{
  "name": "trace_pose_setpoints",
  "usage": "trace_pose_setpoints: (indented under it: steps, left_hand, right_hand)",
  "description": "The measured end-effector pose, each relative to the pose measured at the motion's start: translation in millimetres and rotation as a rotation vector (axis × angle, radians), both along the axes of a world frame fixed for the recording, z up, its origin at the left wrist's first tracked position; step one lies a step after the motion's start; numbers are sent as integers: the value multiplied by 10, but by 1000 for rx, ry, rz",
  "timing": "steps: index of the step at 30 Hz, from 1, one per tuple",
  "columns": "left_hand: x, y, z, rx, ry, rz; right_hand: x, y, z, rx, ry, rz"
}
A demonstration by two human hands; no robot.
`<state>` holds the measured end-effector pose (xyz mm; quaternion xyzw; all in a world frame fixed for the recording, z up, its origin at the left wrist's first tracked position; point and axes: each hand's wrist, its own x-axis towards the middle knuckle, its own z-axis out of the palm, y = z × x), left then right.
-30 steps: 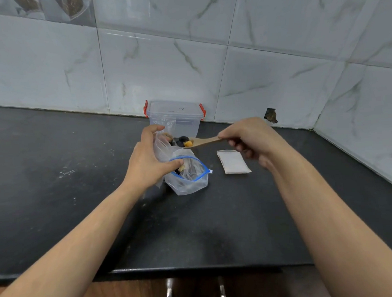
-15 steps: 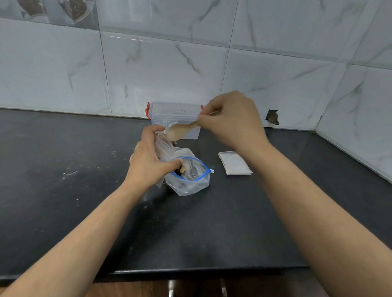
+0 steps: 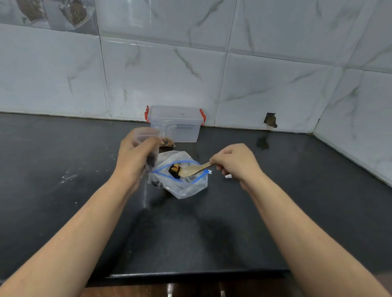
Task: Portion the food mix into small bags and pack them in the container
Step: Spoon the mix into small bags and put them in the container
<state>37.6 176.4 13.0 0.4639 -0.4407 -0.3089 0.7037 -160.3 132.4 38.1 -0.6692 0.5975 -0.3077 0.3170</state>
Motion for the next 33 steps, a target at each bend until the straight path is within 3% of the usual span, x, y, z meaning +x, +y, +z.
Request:
trace_pose_setpoints:
  steps: [4, 7, 10, 12, 16, 19, 26, 33]
  left_hand:
    - [43, -4, 26, 12, 96, 2]
    - [13, 6, 56, -6, 106, -11]
    - [-1, -26, 57, -33, 118, -31]
    - [1, -62, 71, -25, 115, -52]
    - [-41, -179, 170, 1, 82, -123]
    - [-92, -308, 259, -4, 72, -225]
    - [-32, -762, 369, -17, 86, -284]
    - [138, -1230, 389, 128, -4, -150]
  right_hand:
    - [66, 41, -183, -162, 109, 1]
    - [141, 113, -334, -241, 327, 71]
    - [140, 124, -330, -444, 473, -3]
    - [129, 78, -213, -523, 335, 12]
    - [253, -84, 109, -310, -211, 231]
    - [359, -233, 241, -236, -421, 324]
    - [443, -695, 358, -235, -457, 367]
    - [629, -1305, 307, -225, -394, 300]
